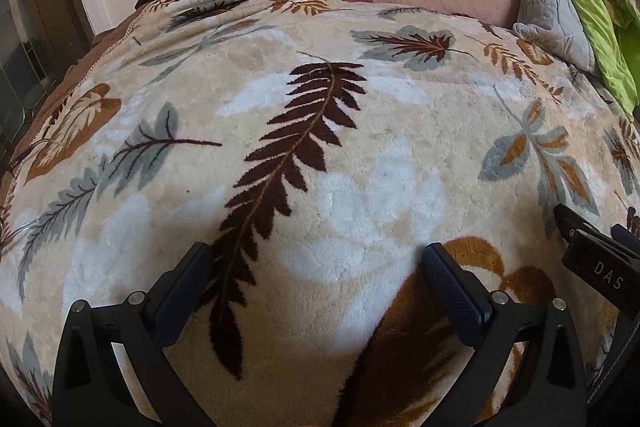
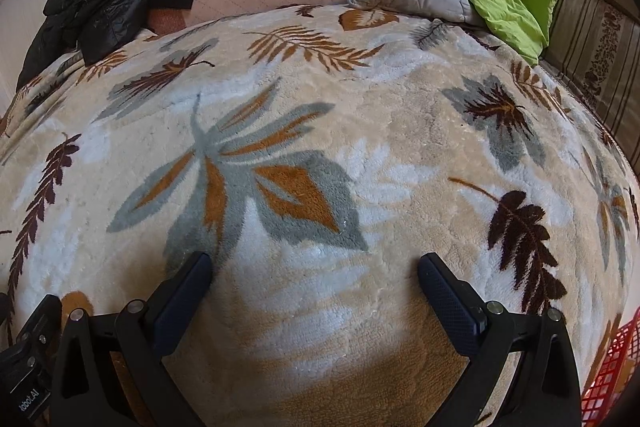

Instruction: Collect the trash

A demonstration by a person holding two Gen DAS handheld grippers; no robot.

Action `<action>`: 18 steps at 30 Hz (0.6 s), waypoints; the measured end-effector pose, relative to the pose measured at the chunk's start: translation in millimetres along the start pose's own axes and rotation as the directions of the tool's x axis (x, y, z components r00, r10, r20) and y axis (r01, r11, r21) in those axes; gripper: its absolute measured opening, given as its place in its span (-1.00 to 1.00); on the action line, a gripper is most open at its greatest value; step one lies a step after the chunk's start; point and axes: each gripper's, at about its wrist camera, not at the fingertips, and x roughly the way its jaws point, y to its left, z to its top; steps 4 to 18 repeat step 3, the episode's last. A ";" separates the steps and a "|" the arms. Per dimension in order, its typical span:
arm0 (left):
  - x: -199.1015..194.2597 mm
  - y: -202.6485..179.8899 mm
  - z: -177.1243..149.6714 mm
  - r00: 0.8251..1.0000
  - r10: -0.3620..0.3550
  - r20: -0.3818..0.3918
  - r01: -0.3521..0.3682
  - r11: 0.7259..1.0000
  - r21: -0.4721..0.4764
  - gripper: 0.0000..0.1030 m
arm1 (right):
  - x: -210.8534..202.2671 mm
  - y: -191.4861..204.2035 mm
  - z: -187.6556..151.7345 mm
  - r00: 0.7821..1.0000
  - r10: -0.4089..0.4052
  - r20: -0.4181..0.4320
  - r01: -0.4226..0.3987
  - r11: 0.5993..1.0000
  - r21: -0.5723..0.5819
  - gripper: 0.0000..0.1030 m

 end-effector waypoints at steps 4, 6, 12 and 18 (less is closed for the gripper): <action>-0.3 0.8 0.0 1.000 -0.005 0.003 0.005 1.000 -0.004 1.00 | 0.0 0.0 -0.1 1.000 0.001 0.000 -0.001 1.000 0.001 1.00; -0.3 0.8 0.0 1.000 -0.005 0.003 0.005 1.000 -0.004 1.00 | 0.0 0.0 -0.1 1.000 0.001 0.000 -0.001 1.000 0.001 1.00; -0.3 0.8 0.0 1.000 -0.005 0.003 0.005 1.000 -0.004 1.00 | 0.0 0.0 -0.1 1.000 0.001 0.000 -0.001 1.000 0.001 1.00; -0.3 0.8 0.0 1.000 -0.005 0.003 0.005 1.000 -0.004 1.00 | 0.0 0.0 -0.1 1.000 0.001 0.000 -0.001 1.000 0.001 1.00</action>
